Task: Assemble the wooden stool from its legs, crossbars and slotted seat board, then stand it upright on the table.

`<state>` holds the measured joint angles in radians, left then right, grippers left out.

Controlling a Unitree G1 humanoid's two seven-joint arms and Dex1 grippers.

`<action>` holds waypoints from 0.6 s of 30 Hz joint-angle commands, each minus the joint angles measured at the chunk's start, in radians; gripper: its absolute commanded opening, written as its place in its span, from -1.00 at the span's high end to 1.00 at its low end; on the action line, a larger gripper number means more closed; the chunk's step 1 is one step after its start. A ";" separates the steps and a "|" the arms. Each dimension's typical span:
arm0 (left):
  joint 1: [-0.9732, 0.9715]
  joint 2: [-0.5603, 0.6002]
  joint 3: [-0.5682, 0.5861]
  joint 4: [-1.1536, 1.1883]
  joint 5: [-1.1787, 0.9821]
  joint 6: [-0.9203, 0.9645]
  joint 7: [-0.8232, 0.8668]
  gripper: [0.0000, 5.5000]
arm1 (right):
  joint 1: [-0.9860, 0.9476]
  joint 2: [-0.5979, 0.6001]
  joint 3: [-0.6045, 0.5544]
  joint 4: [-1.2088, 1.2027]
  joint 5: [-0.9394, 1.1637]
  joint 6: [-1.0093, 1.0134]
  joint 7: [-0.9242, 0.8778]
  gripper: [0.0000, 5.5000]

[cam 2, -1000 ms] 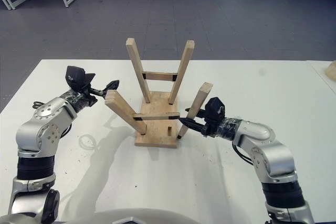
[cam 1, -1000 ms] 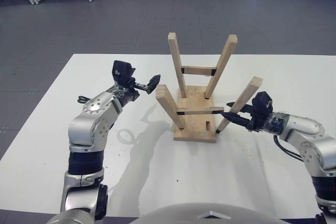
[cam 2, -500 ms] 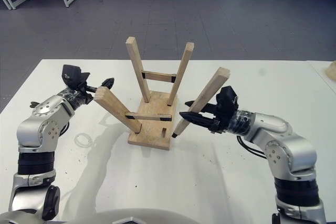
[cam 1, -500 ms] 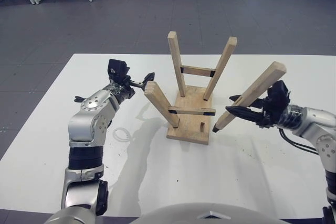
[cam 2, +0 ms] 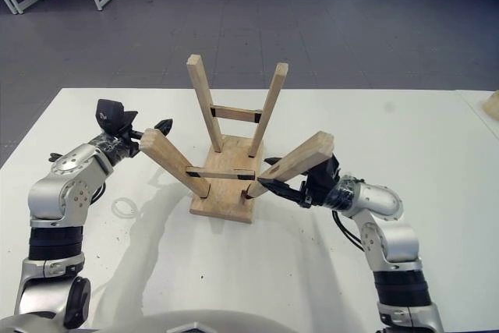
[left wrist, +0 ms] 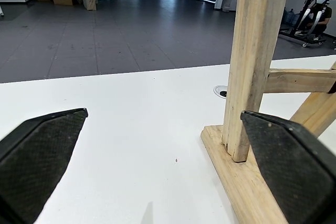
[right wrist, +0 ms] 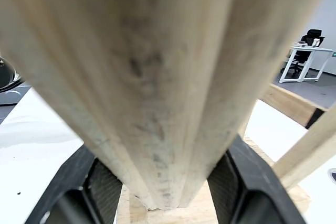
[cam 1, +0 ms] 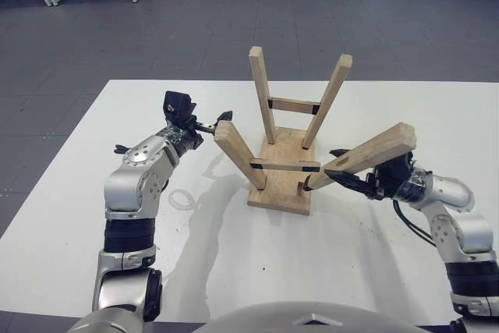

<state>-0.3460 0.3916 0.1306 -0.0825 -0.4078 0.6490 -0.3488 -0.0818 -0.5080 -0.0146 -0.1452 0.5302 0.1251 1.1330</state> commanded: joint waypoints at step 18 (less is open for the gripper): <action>-0.009 0.011 -0.007 0.010 0.014 0.006 -0.013 -0.97 | -0.057 -0.025 0.045 0.103 -0.048 -0.065 0.052 0.26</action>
<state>-0.3463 0.3920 0.1233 -0.0796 -0.4066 0.6495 -0.3564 -0.1275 -0.5058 0.0423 -0.0294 0.4894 0.0487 1.1751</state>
